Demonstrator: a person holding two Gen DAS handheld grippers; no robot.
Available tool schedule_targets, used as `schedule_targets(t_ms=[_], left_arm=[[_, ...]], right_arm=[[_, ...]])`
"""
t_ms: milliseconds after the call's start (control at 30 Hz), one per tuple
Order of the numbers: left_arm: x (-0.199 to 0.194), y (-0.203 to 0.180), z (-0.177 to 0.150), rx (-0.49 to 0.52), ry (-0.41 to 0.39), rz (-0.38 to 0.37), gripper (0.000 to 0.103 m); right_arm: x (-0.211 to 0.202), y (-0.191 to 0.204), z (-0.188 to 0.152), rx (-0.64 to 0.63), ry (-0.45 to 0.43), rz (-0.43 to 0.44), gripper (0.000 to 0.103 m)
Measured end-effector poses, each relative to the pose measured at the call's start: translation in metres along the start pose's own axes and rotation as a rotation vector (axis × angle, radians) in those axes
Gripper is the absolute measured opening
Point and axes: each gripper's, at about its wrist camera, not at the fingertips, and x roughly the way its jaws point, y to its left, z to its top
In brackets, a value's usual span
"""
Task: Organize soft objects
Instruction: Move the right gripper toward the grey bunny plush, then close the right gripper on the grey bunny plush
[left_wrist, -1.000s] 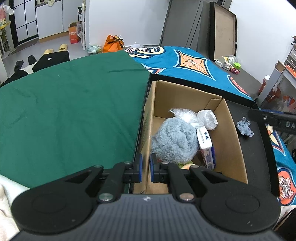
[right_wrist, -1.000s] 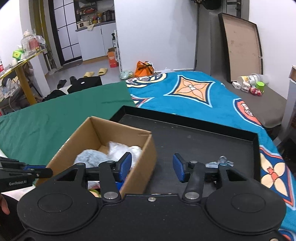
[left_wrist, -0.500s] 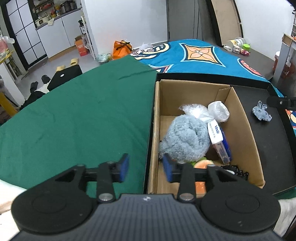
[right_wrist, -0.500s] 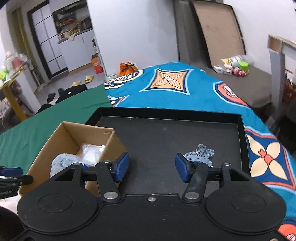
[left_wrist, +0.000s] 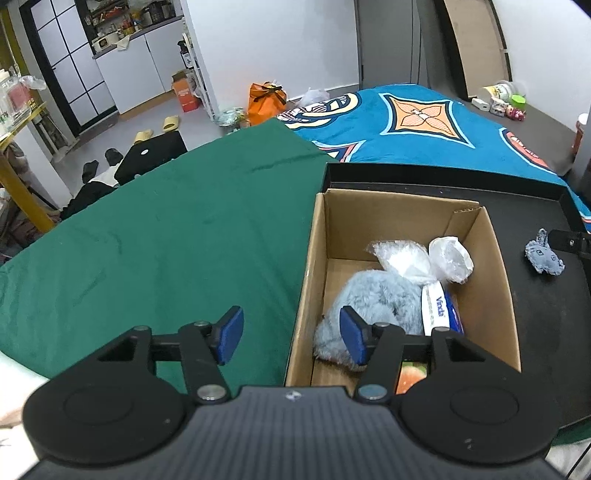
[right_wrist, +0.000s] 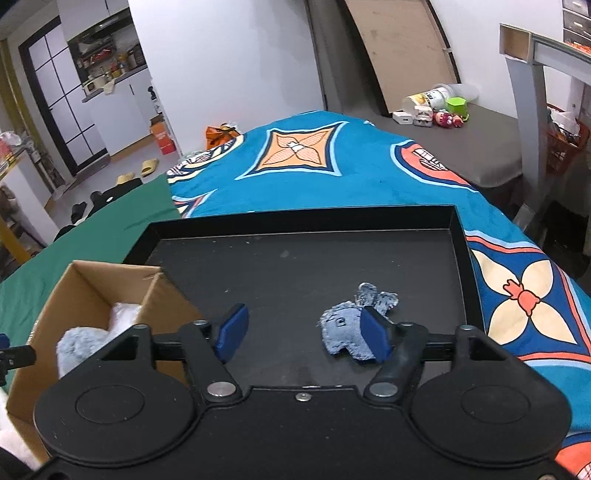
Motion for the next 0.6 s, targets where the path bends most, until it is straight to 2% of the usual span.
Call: schedule_targets(t_ms=[300, 600], left_arm=[[0.009, -0.016, 0.01, 0.013, 0.012, 0.044, 0.057], [0.012, -0.022, 0.015, 0.021, 0.032, 0.071, 0.057]], right_arm=[[0.027, -0.019, -0.001, 0.035, 0.03, -0.043, 0.084], [0.055, -0.036, -0.007, 0.051, 0.086, -0.083, 0.084]])
